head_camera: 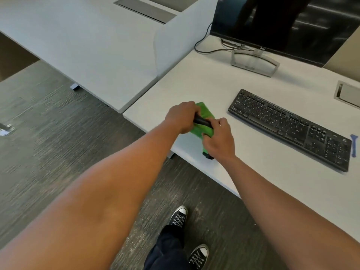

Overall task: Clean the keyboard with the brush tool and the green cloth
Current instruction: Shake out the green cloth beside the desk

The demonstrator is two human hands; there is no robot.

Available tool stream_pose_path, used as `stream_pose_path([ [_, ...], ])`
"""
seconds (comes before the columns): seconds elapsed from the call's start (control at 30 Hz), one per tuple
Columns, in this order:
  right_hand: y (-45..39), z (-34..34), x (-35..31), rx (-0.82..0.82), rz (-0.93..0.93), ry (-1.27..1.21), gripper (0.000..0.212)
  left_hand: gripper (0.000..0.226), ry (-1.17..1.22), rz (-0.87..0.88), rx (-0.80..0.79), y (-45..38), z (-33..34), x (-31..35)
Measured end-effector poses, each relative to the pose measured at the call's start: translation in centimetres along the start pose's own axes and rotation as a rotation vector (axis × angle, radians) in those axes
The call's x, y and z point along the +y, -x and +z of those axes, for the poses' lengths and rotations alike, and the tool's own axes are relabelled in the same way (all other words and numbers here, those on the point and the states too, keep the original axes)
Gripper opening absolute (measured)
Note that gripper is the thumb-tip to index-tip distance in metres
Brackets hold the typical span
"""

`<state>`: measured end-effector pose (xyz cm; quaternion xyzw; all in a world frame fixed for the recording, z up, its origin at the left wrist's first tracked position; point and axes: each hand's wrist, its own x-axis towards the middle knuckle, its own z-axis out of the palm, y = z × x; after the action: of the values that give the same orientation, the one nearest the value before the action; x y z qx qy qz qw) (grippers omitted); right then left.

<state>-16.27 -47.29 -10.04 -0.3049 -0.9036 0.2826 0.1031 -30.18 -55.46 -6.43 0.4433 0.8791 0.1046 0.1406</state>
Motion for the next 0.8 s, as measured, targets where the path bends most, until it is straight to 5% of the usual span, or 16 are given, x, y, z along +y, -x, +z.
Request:
stream_pose_path([
  [0.2, -0.4, -0.9, 5.7, 0.167, 0.189, 0.185, 0.048, 0.025, 0.044, 0.198, 0.113, -4.8, 4.5, 6.3],
  [0.4, -2.9, 1.4, 6.5, 0.059, 0.382, 0.227, 0.06, 0.028, -0.056, 0.261, 0.019, -8.6, 7.8, 6.2],
  [0.8, -10.8, 6.7, -0.8, -0.09, 0.136, 0.15, 0.066, 0.035, -0.065, 0.047, 0.013, -10.6, 3.2, -5.6],
])
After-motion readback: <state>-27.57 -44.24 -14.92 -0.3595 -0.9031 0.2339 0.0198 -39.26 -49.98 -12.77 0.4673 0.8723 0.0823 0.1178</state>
